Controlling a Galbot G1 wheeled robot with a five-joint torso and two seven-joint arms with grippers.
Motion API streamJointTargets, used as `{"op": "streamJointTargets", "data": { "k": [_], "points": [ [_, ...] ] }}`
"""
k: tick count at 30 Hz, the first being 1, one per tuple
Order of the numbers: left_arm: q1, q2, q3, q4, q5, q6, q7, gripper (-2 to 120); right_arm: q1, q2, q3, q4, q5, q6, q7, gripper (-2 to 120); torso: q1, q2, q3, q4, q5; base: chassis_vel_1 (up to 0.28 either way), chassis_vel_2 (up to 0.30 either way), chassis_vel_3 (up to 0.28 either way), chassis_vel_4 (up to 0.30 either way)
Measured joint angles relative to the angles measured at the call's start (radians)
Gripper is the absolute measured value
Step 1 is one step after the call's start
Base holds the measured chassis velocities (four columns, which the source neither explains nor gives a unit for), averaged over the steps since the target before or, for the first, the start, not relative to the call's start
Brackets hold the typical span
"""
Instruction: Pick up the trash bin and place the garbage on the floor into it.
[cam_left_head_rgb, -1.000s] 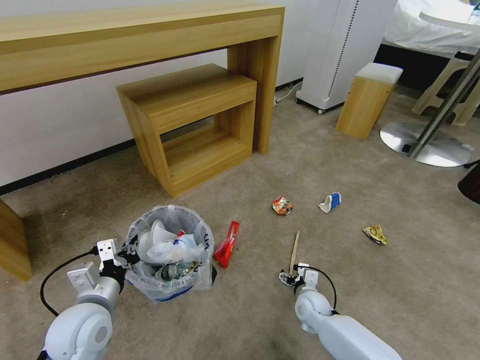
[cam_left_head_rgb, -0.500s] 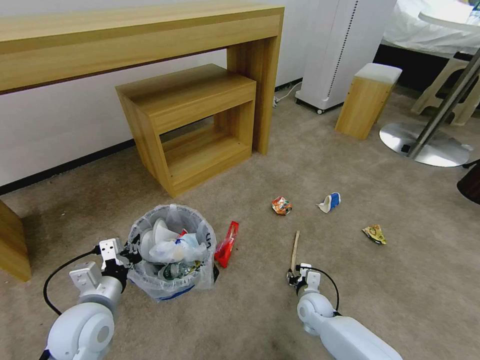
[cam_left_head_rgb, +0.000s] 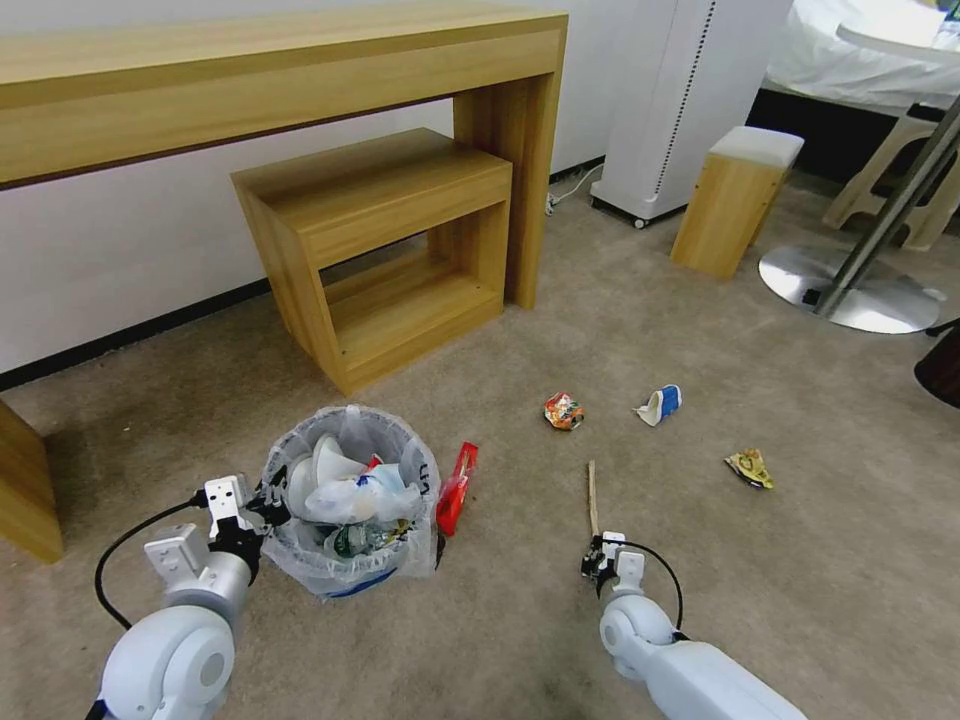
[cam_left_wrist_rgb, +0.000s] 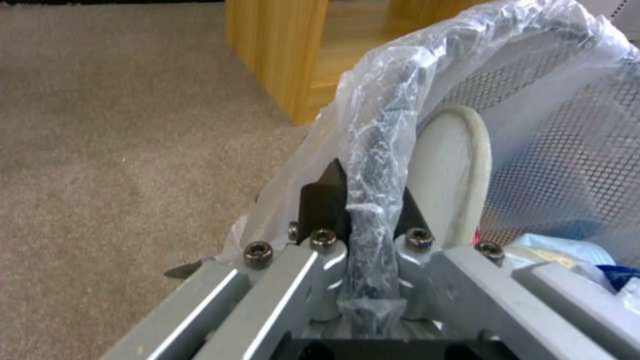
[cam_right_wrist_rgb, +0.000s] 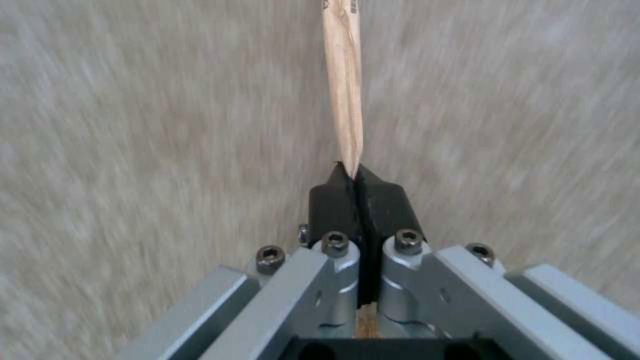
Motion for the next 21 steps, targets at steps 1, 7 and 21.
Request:
{"op": "streamJointTargets", "data": {
  "k": [1,7,21],
  "points": [
    [-0.002,0.001,0.000,0.005,0.000,0.000,0.000,2,-0.006,-0.016,0.006,0.024,0.002,0.019,-0.015,0,0.000,0.000,0.000,0.0000,0.0000,0.000,0.000,0.000,0.000],
    [-0.010,0.005,-0.001,0.025,0.000,-0.001,0.001,2,-0.047,-0.125,0.034,0.218,0.010,0.162,-0.148,0,0.000,0.000,0.000,-0.0003,-0.0002,0.000,0.000,0.000,0.000],
    [-0.023,0.009,0.013,0.033,0.002,0.002,-0.001,2,0.132,-0.309,-0.071,0.592,0.016,0.365,-0.480,0,0.000,0.000,0.000,-0.0005,-0.0004,0.000,0.000,0.000,0.000]
  ]
}}
